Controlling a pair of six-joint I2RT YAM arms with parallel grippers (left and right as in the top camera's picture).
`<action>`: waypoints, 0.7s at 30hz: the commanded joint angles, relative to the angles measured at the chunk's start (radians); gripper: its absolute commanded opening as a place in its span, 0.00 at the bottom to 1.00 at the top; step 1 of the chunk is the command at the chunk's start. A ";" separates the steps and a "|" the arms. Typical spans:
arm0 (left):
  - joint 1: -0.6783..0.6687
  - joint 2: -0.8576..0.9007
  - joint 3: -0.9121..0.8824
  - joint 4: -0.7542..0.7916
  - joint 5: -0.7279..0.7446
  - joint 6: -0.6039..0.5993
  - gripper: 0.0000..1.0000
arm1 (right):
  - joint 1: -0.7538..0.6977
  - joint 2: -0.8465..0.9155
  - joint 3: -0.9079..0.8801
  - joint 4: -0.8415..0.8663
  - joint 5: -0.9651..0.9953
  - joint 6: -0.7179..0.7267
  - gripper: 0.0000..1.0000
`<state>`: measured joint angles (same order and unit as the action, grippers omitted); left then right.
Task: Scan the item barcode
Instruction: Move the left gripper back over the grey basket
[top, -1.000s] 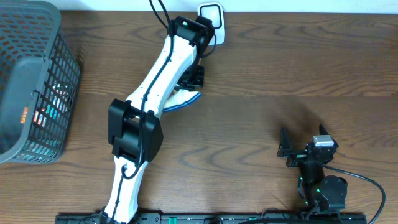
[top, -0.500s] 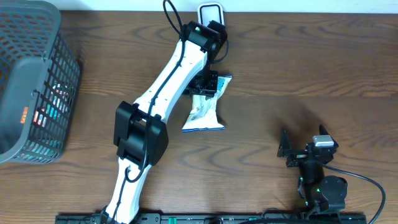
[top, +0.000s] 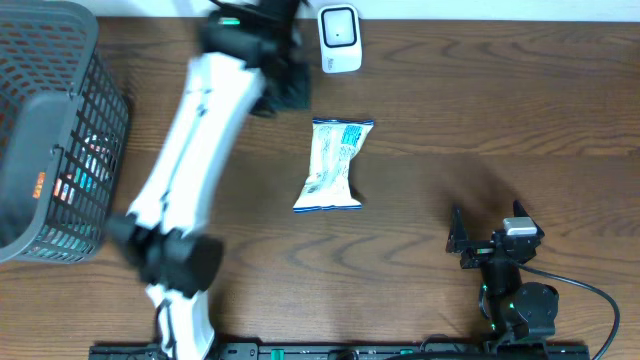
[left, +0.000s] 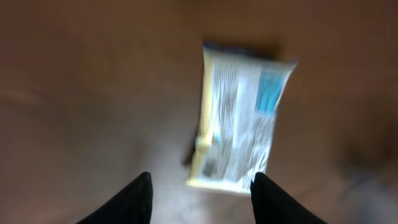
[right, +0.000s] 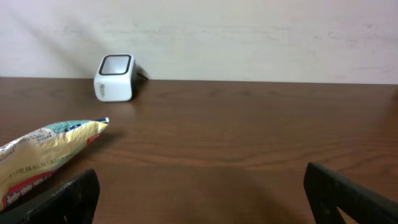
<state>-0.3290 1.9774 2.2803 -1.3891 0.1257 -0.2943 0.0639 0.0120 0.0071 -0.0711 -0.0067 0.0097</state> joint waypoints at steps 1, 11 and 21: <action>0.097 -0.142 0.033 0.058 -0.005 0.039 0.82 | 0.007 -0.005 -0.001 -0.005 0.000 -0.011 0.99; 0.415 -0.366 0.033 0.245 -0.006 0.039 0.98 | 0.007 -0.005 -0.001 -0.005 0.000 -0.011 0.99; 0.689 -0.365 0.027 0.240 -0.006 0.027 0.98 | 0.007 -0.005 -0.001 -0.005 0.000 -0.011 0.99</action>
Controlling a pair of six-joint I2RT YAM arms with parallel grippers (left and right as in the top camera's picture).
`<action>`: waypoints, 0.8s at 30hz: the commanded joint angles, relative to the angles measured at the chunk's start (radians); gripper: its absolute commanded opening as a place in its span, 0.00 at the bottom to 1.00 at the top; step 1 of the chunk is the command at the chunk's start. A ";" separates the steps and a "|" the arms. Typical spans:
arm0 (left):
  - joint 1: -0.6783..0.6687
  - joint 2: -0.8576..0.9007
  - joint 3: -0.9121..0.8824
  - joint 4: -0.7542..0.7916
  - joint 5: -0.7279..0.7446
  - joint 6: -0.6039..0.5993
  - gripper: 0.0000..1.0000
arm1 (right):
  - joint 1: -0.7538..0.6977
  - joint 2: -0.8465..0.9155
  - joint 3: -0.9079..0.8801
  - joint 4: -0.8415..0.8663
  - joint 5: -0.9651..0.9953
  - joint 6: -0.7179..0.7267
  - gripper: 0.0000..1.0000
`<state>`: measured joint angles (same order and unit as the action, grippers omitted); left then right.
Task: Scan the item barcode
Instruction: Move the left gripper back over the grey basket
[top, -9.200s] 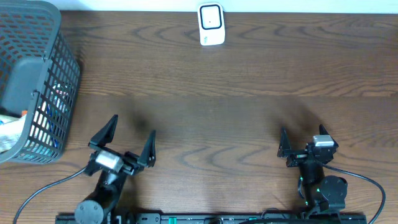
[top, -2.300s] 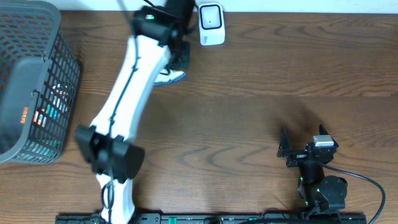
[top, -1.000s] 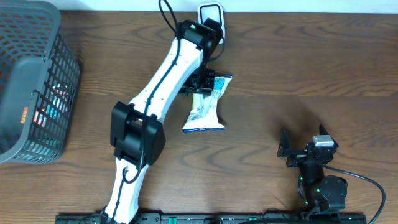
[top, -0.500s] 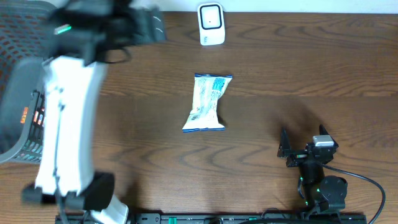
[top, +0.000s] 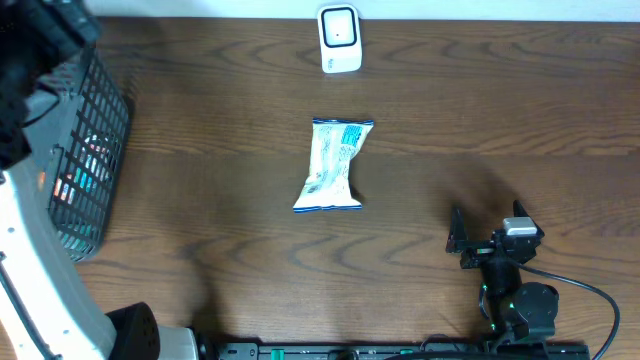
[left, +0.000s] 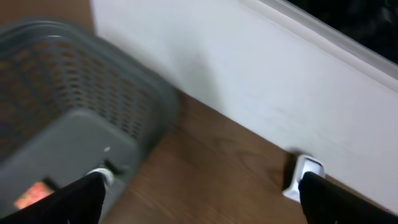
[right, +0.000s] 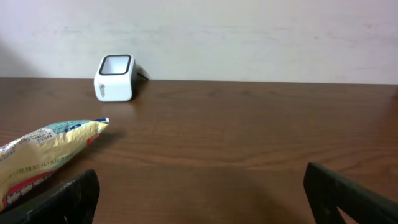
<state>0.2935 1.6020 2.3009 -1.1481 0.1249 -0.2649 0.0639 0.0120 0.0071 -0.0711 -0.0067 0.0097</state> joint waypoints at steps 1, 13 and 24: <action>0.089 0.013 0.007 -0.002 -0.005 -0.002 0.98 | 0.007 -0.005 -0.001 -0.005 0.000 -0.011 0.99; 0.251 0.074 -0.021 -0.057 -0.006 -0.002 0.98 | 0.007 -0.005 -0.001 -0.005 0.000 -0.011 0.99; 0.275 0.180 -0.072 -0.082 -0.012 -0.001 0.98 | 0.007 -0.005 -0.001 -0.005 0.000 -0.011 0.99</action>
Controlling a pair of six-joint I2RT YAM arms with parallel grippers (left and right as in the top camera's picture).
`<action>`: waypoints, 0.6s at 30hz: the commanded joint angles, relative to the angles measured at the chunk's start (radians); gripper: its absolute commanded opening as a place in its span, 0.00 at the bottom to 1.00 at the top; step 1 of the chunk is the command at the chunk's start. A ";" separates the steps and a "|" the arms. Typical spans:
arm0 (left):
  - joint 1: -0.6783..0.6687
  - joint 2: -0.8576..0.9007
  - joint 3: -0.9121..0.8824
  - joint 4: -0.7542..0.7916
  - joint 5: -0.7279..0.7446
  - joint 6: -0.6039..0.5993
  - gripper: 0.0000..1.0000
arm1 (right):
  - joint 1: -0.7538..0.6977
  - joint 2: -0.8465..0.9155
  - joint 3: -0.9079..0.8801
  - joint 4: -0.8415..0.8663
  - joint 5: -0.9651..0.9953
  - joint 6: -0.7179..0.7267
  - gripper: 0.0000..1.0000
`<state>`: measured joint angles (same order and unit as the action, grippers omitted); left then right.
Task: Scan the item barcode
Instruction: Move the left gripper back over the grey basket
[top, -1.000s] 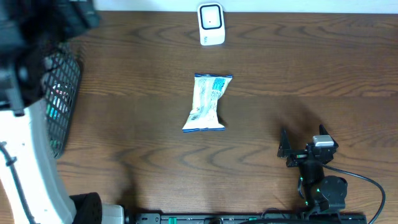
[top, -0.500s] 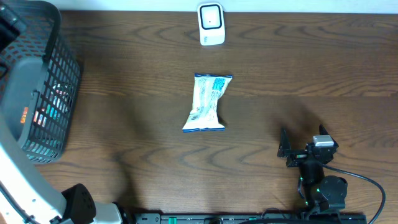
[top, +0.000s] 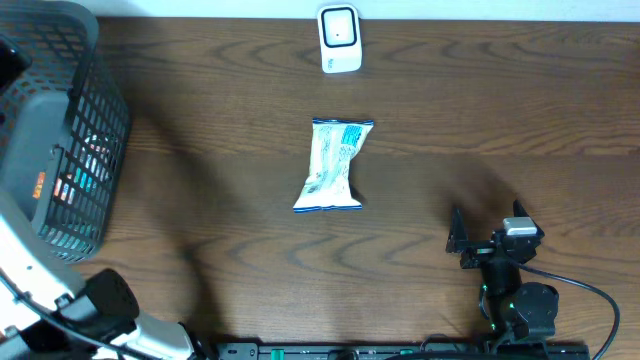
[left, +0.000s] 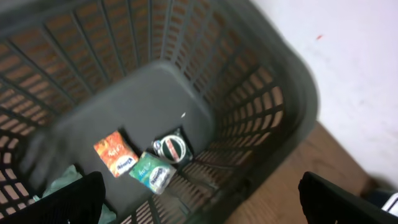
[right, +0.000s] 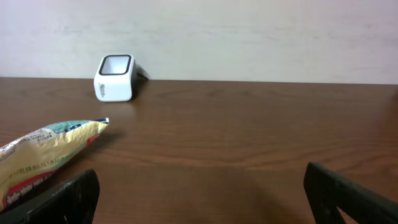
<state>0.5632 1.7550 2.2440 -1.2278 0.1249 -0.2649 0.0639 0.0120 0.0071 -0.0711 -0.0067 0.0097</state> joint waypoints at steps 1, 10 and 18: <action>0.005 0.037 -0.015 -0.003 -0.023 -0.001 0.98 | 0.007 -0.005 -0.001 -0.005 0.000 -0.011 0.99; 0.005 0.118 -0.015 -0.060 -0.115 -0.001 0.98 | 0.007 -0.005 -0.001 -0.005 0.000 -0.011 0.99; 0.005 0.206 -0.015 -0.097 -0.122 0.008 0.98 | 0.007 -0.005 -0.001 -0.005 0.000 -0.011 0.99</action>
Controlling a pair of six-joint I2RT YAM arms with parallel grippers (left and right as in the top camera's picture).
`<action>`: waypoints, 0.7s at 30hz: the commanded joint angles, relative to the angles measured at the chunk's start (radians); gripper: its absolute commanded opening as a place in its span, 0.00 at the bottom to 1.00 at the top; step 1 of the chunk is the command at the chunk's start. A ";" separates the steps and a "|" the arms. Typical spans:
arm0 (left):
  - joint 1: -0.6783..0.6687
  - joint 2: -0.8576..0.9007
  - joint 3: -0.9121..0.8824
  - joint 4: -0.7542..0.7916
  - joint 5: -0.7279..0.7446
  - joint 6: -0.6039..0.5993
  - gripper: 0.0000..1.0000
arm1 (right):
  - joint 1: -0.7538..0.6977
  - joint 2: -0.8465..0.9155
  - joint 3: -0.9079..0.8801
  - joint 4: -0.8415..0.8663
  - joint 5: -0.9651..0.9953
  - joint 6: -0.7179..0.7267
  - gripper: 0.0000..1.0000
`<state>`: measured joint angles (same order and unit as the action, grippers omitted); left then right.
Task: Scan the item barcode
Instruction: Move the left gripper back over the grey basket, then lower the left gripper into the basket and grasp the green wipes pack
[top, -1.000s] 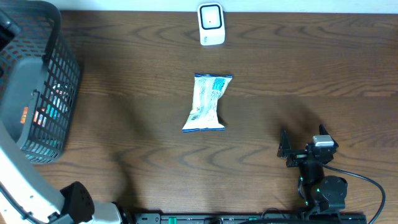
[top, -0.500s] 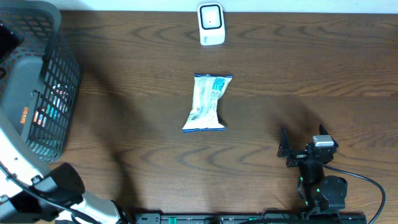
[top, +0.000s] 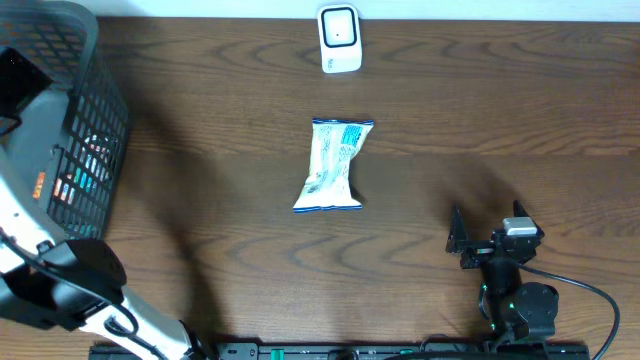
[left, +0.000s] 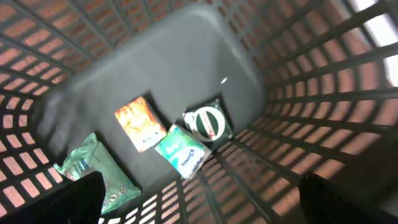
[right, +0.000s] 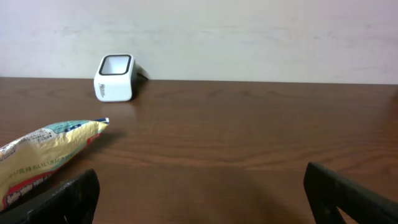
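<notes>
A white and blue snack packet (top: 335, 165) lies flat mid-table, also showing at the left of the right wrist view (right: 43, 149). The white barcode scanner (top: 339, 38) stands at the far edge, its window up (right: 114, 77). My left gripper (left: 199, 202) is open and empty, looking down into the grey mesh basket (top: 90, 120). Under it lie a green packet (left: 93, 168), an orange packet (left: 140, 123), a teal and white packet (left: 180, 150) and a black round item (left: 208, 122). My right gripper (right: 202, 193) rests open at the near right (top: 480, 240).
The basket's slatted walls (left: 298, 93) close round the left gripper on all sides. A pale wall (right: 249, 31) runs behind the table's far edge. The left arm's white links (top: 20, 215) stretch along the table's left side.
The left gripper sits deeper over the basket's inside, and the packets on its floor look larger and nearer. It is still open. The snack packet and the right arm have not moved.
The left gripper was open right over the snack packet near the scanner. Then it was off at the far left by the basket, with the packet left lying on the table. Then it looked down into the basket, and now sits closer to the items inside.
</notes>
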<state>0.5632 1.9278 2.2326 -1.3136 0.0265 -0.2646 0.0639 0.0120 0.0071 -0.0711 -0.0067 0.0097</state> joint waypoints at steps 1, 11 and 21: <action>0.005 0.042 -0.003 -0.011 -0.029 0.010 0.98 | 0.007 -0.005 -0.001 -0.005 0.000 -0.011 0.99; 0.008 0.106 -0.003 -0.014 -0.047 0.009 0.98 | 0.007 -0.005 -0.001 -0.005 0.000 -0.011 0.99; 0.010 0.170 -0.003 -0.043 -0.107 0.008 0.98 | 0.007 -0.005 -0.001 -0.005 0.000 -0.011 0.99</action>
<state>0.5659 2.0743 2.2322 -1.3449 -0.0223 -0.2642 0.0639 0.0120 0.0071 -0.0711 -0.0067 0.0097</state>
